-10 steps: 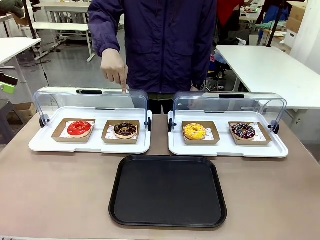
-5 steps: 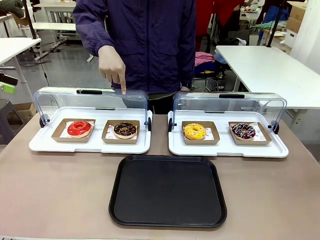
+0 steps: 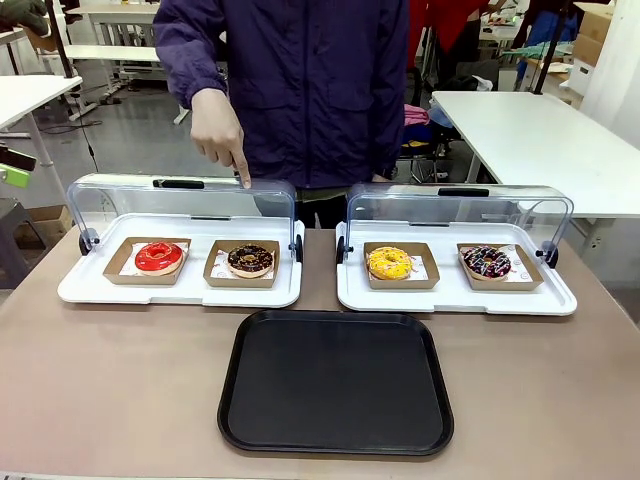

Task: Move the second donut from the left to the tray.
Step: Pick up the Paper togo box containing the Donut indicated by the person and place it on the Handle tray.

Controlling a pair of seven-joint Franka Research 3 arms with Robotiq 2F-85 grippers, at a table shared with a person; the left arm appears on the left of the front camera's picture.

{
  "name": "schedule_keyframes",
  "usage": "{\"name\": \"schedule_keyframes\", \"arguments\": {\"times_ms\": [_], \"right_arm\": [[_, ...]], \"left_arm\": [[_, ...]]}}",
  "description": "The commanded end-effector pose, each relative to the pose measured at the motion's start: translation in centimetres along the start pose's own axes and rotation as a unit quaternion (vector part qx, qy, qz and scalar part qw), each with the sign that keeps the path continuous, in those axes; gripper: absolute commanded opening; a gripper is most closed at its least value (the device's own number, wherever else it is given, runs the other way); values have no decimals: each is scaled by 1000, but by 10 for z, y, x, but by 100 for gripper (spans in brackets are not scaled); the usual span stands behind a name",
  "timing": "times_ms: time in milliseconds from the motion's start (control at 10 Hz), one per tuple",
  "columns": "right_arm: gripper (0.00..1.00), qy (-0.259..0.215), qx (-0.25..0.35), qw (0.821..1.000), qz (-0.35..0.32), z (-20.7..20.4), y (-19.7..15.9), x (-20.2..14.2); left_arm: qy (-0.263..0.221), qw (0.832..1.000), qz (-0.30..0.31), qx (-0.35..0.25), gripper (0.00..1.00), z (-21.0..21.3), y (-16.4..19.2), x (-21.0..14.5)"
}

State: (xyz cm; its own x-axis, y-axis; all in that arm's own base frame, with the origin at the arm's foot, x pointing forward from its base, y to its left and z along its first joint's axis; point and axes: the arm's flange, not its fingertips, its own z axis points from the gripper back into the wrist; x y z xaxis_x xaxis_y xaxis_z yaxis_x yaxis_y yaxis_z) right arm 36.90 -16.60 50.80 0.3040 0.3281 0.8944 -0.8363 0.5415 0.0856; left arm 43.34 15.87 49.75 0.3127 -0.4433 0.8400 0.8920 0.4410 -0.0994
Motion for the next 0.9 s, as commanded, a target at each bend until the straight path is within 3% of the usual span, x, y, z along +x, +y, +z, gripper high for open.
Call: {"name": "schedule_keyframes", "arguments": {"times_ms": [0, 400, 600, 800], "right_arm": [[100, -13, -1, 1000, 12, -1, -4, 3], [100, -13, -1, 1000, 12, -1, -4, 3], [100, -13, -1, 1000, 12, -1, -4, 3], [100, -13, -1, 1000, 12, -1, -4, 3]], "left_arm": [[21, 999, -23, -11, 100, 1, -7, 12], [101, 987, -113, -51, 100, -35, -27, 79], [186, 962, -183, -82, 100, -94, -49, 104], [251, 935, -233, -95, 100, -163, -81, 106]]}}
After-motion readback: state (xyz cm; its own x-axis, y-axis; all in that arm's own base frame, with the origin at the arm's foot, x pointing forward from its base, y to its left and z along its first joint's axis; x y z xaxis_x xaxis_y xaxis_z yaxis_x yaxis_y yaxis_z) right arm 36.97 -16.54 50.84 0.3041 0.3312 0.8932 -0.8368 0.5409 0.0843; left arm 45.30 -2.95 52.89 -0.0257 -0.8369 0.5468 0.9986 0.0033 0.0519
